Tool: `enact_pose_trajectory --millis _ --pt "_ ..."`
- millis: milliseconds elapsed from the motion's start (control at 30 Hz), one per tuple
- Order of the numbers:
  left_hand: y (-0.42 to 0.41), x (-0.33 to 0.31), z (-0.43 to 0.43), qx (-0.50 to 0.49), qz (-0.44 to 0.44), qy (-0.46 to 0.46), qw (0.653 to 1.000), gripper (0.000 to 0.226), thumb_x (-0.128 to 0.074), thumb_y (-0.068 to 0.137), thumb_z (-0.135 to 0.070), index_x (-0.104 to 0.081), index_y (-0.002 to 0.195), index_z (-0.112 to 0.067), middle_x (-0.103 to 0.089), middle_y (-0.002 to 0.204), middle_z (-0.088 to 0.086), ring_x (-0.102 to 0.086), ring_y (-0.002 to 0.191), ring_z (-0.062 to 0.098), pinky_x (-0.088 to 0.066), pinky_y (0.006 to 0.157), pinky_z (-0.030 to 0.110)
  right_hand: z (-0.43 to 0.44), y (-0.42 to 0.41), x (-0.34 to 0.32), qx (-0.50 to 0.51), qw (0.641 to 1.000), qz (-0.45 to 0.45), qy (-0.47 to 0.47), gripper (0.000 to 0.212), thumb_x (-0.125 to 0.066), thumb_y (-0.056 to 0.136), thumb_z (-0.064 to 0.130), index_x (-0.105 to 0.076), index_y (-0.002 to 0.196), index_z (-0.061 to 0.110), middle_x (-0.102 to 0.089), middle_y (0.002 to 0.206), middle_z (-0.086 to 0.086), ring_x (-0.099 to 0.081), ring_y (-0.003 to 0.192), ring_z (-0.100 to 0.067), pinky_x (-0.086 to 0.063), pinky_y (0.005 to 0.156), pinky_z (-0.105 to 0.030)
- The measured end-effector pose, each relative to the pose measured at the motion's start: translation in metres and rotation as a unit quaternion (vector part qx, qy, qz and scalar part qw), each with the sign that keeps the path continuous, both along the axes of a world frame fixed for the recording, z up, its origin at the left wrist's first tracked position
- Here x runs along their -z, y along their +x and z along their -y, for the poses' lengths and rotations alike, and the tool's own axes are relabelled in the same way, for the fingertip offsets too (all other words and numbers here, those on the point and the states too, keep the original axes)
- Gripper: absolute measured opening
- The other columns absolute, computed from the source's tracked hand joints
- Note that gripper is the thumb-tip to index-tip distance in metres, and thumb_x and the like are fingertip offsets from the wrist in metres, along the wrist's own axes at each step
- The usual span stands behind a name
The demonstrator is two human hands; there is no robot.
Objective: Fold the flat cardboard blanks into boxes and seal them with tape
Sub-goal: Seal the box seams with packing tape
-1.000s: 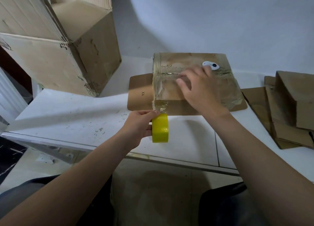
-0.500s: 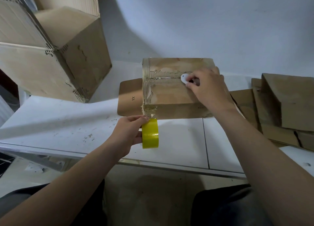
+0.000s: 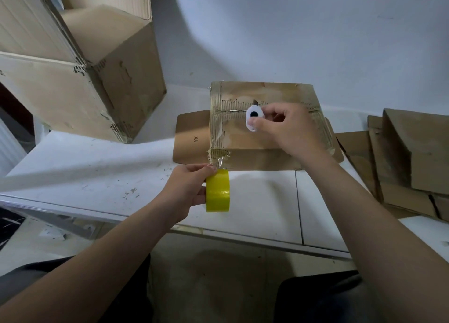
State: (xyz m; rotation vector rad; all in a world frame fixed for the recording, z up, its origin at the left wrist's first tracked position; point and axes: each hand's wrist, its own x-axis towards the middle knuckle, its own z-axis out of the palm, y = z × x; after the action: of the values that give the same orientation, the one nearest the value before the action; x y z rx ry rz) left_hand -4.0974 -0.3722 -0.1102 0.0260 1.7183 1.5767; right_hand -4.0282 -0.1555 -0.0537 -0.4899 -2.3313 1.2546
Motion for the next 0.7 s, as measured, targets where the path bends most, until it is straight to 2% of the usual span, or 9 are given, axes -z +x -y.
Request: enact_pose_trajectory --millis 67,100,167,233,300,400,467,600,700 --pt "0.0 0.0 0.001 0.001 -0.002 -0.003 1.0 0.029 -0.068 0.096 -0.024 -0.065 0.122 -0.011 -0.07 0.113 0.011 -0.076 0.084 0.029 -0.062 0.066 0.037 0.006 -0.001 -0.004 -0.008 0.999 -0.01 -0.047 0.005 -0.079 0.086 0.03 -0.078 0.089 0.026 -0.062 0.07 0.007 -0.049 0.065 -0.007 -0.04 0.062 -0.017" --pt "0.0 0.001 0.001 0.001 -0.002 -0.002 1.0 0.03 -0.068 0.096 -0.024 -0.065 0.123 -0.01 -0.069 0.114 0.011 -0.076 0.085 0.029 -0.062 0.067 0.038 0.009 -0.001 -0.005 -0.016 0.997 -0.014 -0.077 0.007 -0.077 0.088 0.025 -0.077 0.094 0.021 -0.069 0.076 0.002 -0.056 0.069 -0.009 -0.045 0.064 -0.021" --pt "0.001 0.0 0.002 0.0 -0.001 -0.001 1.0 0.031 -0.068 0.096 -0.024 -0.065 0.124 -0.01 -0.069 0.114 0.011 -0.076 0.085 0.029 -0.063 0.068 0.038 0.012 -0.002 -0.006 -0.046 0.99 -0.017 -0.133 0.012 -0.072 0.091 0.015 -0.071 0.103 0.01 -0.076 0.09 -0.006 -0.067 0.073 -0.018 -0.051 0.061 -0.029" --pt "0.002 -0.001 0.002 0.002 0.0 0.0 1.0 0.032 -0.068 0.096 -0.024 -0.064 0.125 -0.01 -0.069 0.114 0.011 -0.076 0.085 0.029 -0.062 0.066 0.037 0.014 -0.003 -0.004 -0.075 0.989 -0.017 -0.127 0.013 -0.07 0.094 0.014 -0.07 0.107 0.013 -0.076 0.086 -0.001 -0.064 0.066 -0.018 -0.049 0.056 -0.028" --pt "0.003 -0.002 0.002 0.004 0.002 -0.002 1.0 0.032 -0.068 0.096 -0.025 -0.064 0.125 -0.011 -0.068 0.114 0.01 -0.074 0.086 0.028 -0.062 0.064 0.034 0.014 -0.003 0.001 -0.096 0.995 -0.019 -0.034 0.012 -0.07 0.094 0.023 -0.074 0.105 0.026 -0.071 0.081 0.012 -0.06 0.069 -0.011 -0.048 0.063 -0.027" --pt "0.004 -0.001 0.002 0.0 -0.002 -0.002 1.0 0.033 -0.068 0.096 -0.025 -0.064 0.126 -0.01 -0.068 0.113 0.01 -0.073 0.084 0.027 -0.06 0.063 0.034 0.02 -0.002 0.005 -0.159 0.981 0.028 0.109 0.016 -0.065 0.098 0.029 -0.072 0.111 0.032 -0.071 0.093 0.016 -0.061 0.083 -0.003 -0.045 0.071 -0.021" --pt "0.006 -0.001 0.002 -0.003 0.0 0.0 1.0 0.032 -0.068 0.096 -0.024 -0.064 0.125 -0.01 -0.068 0.11 0.01 -0.073 0.082 0.026 -0.06 0.063 0.034 0.028 -0.003 0.008 -0.195 0.964 0.052 0.171 0.017 -0.066 0.097 0.031 -0.072 0.113 0.029 -0.071 0.096 0.013 -0.062 0.083 -0.006 -0.046 0.069 -0.021" --pt "0.007 -0.001 0.001 -0.005 0.01 0.003 1.0 0.031 -0.068 0.096 -0.025 -0.063 0.122 -0.01 -0.068 0.109 0.011 -0.074 0.084 0.028 -0.061 0.064 0.036 0.038 -0.006 0.023 -0.211 0.933 0.068 0.284 0.017 -0.072 0.088 0.042 -0.075 0.102 0.033 -0.072 0.09 0.014 -0.061 0.076 -0.008 -0.049 0.062 -0.035" --pt "0.008 0.0 0.001 -0.004 0.012 0.005 1.0 0.033 -0.069 0.095 -0.025 -0.062 0.124 -0.01 -0.067 0.109 0.012 -0.073 0.086 0.029 -0.061 0.066 0.037 0.042 -0.007 0.027 -0.192 0.921 0.07 0.33 0.016 -0.07 0.09 0.045 -0.075 0.101 0.035 -0.071 0.089 0.015 -0.058 0.076 -0.01 -0.032 0.058 -0.021"
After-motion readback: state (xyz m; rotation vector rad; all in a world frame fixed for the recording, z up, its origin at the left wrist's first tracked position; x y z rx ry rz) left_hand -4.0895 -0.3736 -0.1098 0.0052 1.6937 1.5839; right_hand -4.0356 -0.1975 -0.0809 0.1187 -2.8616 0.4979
